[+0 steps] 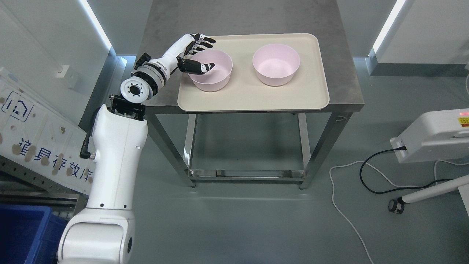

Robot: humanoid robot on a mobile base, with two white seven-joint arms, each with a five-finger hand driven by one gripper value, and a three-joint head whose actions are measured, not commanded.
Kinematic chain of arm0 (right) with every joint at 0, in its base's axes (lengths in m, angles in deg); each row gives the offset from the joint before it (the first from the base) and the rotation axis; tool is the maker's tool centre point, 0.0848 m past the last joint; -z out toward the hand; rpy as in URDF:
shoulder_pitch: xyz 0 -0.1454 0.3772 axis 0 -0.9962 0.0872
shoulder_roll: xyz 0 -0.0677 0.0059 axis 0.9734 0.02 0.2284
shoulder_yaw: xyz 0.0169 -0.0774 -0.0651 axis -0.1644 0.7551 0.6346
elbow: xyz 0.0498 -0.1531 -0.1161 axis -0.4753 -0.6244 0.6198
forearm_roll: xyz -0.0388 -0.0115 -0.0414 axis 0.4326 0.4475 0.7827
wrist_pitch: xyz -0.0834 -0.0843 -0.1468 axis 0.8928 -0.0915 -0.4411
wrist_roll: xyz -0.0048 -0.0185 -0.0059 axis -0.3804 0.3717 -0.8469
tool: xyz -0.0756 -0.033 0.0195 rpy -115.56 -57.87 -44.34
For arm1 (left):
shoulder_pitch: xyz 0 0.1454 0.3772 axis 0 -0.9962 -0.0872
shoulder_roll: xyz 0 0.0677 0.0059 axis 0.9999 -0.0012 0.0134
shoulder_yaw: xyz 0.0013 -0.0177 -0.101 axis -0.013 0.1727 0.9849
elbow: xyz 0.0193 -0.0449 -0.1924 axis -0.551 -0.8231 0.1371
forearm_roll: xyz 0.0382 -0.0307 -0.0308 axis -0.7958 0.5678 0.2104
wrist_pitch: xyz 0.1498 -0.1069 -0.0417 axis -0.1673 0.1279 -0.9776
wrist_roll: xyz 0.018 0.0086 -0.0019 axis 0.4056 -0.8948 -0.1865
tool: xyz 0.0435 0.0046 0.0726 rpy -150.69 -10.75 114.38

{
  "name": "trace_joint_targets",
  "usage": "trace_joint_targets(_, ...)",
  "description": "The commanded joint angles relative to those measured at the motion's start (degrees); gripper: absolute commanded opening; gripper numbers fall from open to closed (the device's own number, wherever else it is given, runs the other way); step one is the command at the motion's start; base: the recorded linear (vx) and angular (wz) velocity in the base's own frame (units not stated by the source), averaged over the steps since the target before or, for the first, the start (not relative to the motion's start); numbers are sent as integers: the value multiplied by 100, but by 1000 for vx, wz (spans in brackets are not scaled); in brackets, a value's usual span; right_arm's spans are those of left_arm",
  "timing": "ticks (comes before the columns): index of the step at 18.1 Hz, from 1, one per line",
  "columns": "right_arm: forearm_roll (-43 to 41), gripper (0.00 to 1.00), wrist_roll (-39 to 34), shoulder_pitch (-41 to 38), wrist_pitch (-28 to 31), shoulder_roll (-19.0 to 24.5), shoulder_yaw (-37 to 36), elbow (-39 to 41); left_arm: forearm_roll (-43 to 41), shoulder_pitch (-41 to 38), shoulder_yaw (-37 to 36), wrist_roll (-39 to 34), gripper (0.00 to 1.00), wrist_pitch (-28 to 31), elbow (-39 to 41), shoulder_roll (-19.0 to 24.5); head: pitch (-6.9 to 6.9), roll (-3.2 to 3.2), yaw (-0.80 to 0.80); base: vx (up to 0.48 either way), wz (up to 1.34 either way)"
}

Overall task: Stack pink IKEA bowls on left shelf middle
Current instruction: 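Close the left hand fingers on the pink bowl's rim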

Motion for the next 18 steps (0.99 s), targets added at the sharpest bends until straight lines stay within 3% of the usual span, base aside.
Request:
trace_joint_targets(1,0,100,8,0,0,-100,0,0,-573,213,-234,2,51,-47,-479,14,0,0,0,0,0)
trace_joint_targets(11,0,100,8,0,0,-100,0,0,-1198,557,-550,11,41,-451,-1068,-30,0,0,0,0,-1)
trace_joint_targets(18,0,100,8,0,0,-100,0,0,-1330,636,-524,11,25,-811,-1227,14,0,0,0,7,4)
